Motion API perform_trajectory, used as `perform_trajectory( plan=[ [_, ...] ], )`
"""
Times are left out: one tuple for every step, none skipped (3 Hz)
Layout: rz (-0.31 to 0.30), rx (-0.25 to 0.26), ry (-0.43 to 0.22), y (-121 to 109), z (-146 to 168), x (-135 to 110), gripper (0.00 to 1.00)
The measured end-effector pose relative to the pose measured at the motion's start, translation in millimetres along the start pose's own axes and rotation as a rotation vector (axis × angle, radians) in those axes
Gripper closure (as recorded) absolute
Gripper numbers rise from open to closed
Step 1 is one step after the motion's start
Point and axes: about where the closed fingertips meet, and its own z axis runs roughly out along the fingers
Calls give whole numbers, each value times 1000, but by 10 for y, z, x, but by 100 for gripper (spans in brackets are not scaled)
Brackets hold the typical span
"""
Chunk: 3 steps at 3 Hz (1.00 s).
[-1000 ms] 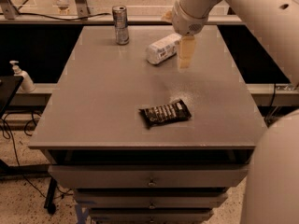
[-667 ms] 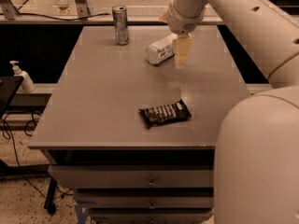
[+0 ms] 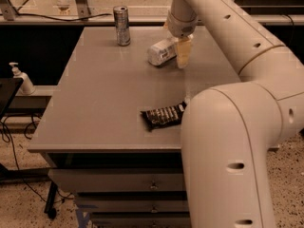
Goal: Pick blue plastic bottle
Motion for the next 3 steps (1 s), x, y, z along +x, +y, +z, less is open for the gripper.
perform_trajectory(
  plan=[
    [-4, -19, 14, -53, 96, 55, 38],
    [-5, -18, 13, -66, 77, 56, 61],
    [-2, 2, -9, -91, -302, 13, 84]
  ],
)
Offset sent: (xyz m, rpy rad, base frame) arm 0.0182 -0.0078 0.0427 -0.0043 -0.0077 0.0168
